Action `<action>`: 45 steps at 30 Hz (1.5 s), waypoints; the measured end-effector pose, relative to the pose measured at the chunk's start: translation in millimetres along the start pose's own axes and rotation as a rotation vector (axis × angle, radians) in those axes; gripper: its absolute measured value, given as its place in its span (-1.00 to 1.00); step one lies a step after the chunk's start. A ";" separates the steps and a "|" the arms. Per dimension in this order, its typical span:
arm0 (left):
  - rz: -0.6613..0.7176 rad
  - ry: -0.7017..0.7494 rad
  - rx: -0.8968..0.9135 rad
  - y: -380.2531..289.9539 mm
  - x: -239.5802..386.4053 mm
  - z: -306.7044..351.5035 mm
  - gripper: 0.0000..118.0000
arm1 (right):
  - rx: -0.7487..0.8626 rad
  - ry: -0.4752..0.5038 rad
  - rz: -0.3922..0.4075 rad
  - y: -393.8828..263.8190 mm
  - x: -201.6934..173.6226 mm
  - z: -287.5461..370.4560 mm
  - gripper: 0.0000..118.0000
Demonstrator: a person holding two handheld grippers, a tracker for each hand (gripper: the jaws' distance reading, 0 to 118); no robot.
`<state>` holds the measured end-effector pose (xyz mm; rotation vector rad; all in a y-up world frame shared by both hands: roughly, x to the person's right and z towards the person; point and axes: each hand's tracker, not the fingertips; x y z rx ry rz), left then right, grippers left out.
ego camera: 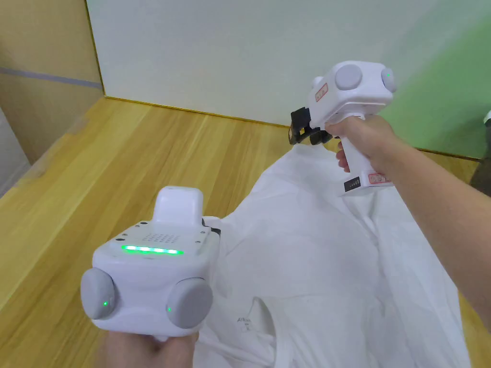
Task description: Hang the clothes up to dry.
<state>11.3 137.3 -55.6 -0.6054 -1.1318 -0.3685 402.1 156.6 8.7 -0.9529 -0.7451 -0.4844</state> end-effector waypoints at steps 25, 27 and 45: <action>-0.014 -0.067 0.000 -5.9 10.6 -13.2 -0.87 | -0.140 -0.075 0.022 -1.8 -8.8 -36.9 -0.14; -0.022 -0.070 -0.002 -6.0 12.5 -14.0 -0.87 | -0.123 -0.066 -0.017 -3.5 -4.2 -37.2 -0.15; 0.039 -0.093 0.048 -6.3 -3.1 9.2 -0.87 | 0.225 -0.138 0.051 -64.5 -10.4 43.7 -0.93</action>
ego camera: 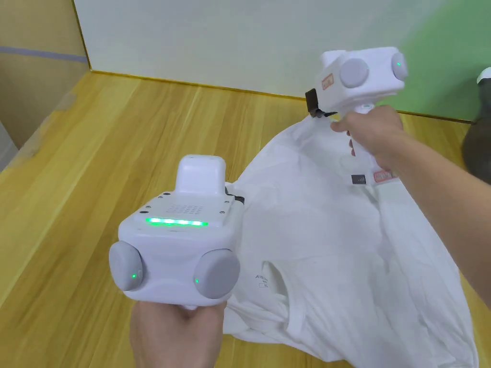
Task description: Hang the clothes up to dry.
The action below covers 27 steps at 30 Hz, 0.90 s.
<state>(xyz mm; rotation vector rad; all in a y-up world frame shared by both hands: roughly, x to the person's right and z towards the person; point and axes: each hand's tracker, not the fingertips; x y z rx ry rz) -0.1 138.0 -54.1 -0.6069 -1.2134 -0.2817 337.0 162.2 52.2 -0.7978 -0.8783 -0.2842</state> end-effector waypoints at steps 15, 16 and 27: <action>0.026 -0.021 0.356 33.3 10.6 127.5 -0.87 | 0.726 -0.260 -0.092 -117.7 13.3 316.9 -0.93; 0.040 -0.032 0.383 37.8 10.9 139.2 -0.87 | 0.761 -0.289 -0.112 -127.3 14.5 337.9 -0.94; 0.045 -0.030 0.551 97.9 16.0 209.3 -0.87 | 0.956 -0.489 -0.097 -154.6 33.0 462.4 -0.93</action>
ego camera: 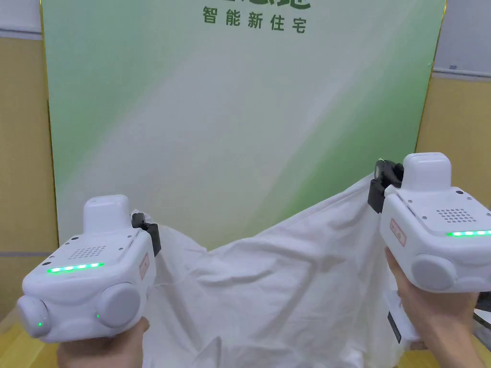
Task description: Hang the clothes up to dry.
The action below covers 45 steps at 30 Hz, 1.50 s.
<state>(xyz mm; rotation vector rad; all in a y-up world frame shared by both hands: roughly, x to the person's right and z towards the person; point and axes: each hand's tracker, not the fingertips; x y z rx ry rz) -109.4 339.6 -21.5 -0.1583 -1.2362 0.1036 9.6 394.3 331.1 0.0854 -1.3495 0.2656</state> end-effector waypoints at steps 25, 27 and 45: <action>-0.062 0.010 0.435 213.3 49.0 94.9 -0.90 | 0.406 -0.095 0.001 226.7 24.1 65.4 -0.94; -0.055 -0.025 0.448 223.0 50.4 111.7 -0.90 | 0.431 -0.096 0.000 235.0 24.4 77.3 -0.94; -0.043 -0.059 0.492 268.6 66.5 80.4 -0.90 | 0.354 0.018 -0.037 267.0 1.8 15.1 -0.94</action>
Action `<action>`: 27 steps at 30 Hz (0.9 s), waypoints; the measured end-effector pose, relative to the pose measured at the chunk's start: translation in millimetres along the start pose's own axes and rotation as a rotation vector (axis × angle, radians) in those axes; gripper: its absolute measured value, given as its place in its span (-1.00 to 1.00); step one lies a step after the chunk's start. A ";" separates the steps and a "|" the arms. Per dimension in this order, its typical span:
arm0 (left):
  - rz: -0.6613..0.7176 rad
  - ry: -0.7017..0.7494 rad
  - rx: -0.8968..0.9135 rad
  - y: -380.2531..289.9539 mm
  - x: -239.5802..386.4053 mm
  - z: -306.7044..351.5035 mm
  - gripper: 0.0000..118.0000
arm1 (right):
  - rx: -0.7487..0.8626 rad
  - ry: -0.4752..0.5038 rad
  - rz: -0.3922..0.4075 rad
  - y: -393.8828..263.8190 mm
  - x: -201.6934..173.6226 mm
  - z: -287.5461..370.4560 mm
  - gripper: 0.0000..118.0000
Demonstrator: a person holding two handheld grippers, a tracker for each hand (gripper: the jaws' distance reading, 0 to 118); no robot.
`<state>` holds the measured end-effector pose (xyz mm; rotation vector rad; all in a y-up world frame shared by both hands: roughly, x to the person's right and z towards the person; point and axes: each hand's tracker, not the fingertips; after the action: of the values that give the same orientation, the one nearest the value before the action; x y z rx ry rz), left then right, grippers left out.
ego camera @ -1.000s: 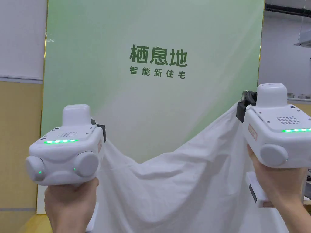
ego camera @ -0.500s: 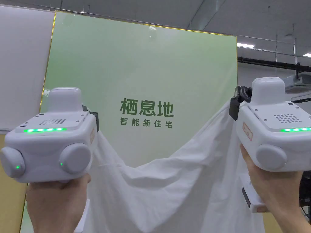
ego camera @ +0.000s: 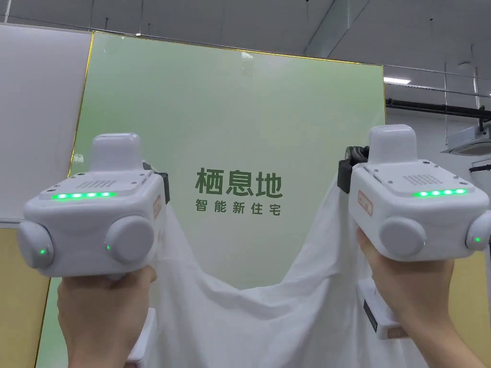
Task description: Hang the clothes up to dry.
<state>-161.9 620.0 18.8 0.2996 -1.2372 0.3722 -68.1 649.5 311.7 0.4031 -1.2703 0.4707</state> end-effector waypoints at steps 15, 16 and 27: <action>-0.081 0.120 0.002 -26.0 -4.1 -237.0 -0.90 | 0.058 -0.134 0.023 -57.3 0.4 -238.2 -0.93; -0.025 0.117 0.002 -34.9 -7.4 -249.7 -0.90 | 0.054 -0.138 0.013 -67.8 1.3 -250.1 -0.93; -0.081 0.143 0.077 -109.9 -11.5 -313.4 -0.90 | 0.091 -0.159 0.029 -174.5 -7.1 -305.4 -0.93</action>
<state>151.0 650.4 -89.0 0.3810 -1.0691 0.3658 272.0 665.6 223.3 0.5078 -1.4131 0.5304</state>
